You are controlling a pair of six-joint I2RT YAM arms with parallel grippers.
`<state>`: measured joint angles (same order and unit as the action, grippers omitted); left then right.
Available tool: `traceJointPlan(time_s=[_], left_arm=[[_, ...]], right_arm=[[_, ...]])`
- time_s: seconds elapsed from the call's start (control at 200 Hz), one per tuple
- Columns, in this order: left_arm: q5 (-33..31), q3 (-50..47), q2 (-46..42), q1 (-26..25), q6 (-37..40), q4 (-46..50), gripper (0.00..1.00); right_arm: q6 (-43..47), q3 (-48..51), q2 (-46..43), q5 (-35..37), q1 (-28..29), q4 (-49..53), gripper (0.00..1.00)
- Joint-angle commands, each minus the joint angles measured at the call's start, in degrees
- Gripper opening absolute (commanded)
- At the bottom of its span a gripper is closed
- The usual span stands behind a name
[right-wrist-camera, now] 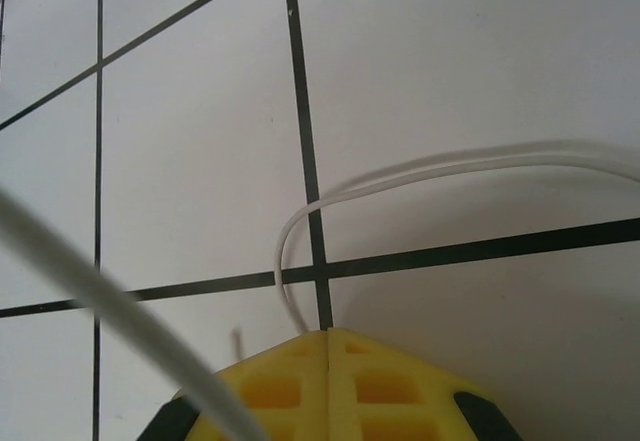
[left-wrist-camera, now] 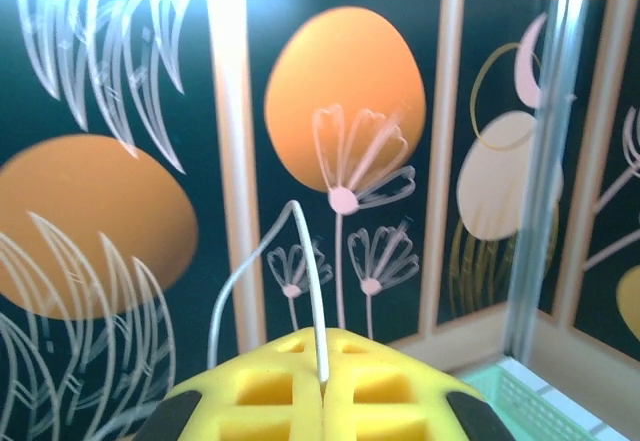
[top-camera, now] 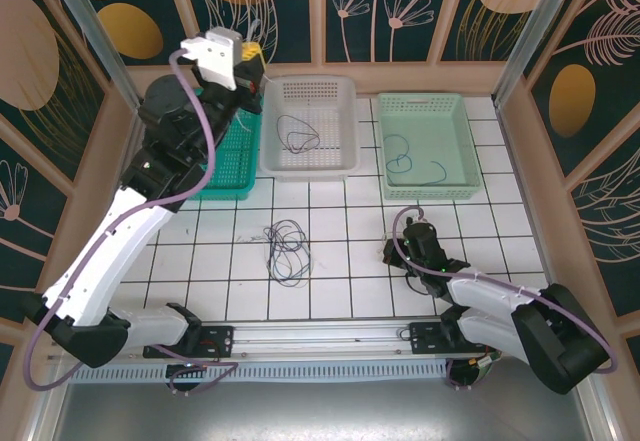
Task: Untangle the cables
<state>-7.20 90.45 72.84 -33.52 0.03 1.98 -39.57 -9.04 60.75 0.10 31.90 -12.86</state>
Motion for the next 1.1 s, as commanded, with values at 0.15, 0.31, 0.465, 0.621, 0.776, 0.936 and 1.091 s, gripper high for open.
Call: traceJointPlan(time_s=[0.15, 0.31, 0.465, 0.621, 0.776, 0.936, 1.091], left_arm=[[-3.59, -1.21, -1.05, 3.53, 2.16, 1.18, 0.0], [-2.4, -3.39, 0.49, 8.43, 0.28, 1.95, 0.0], [0.55, -4.49, 2.89, 14.44, -2.72, 2.22, 0.0], [4.1, -4.15, 6.87, 20.09, -5.34, 3.46, 0.0], [5.22, -5.25, 11.26, 24.69, -9.2, 4.15, 0.0], [7.7, -6.78, 16.43, 28.44, -13.24, 5.76, 0.0], [10.57, -9.47, 20.24, 30.02, -16.44, 6.82, 0.0]], right_arm=[[0.88, -1.44, 0.85, -1.03, -0.24, 1.75, 0.0], [1.33, -2.43, 2.07, -2.01, -0.18, 0.87, 0.0], [1.86, -3.44, 2.56, -1.68, -0.24, 1.79, 0.0], [1.87, -3.66, 2.8, -1.57, -0.25, 2.22, 0.0], [1.87, -4.13, 2.87, -1.2, -0.26, 2.64, 0.0], [2.13, -5.07, 2.83, -1.54, -0.19, 3.42, 0.0], [2.39, -5.88, 1.93, -2.28, -0.25, 4.18, 0.0]])
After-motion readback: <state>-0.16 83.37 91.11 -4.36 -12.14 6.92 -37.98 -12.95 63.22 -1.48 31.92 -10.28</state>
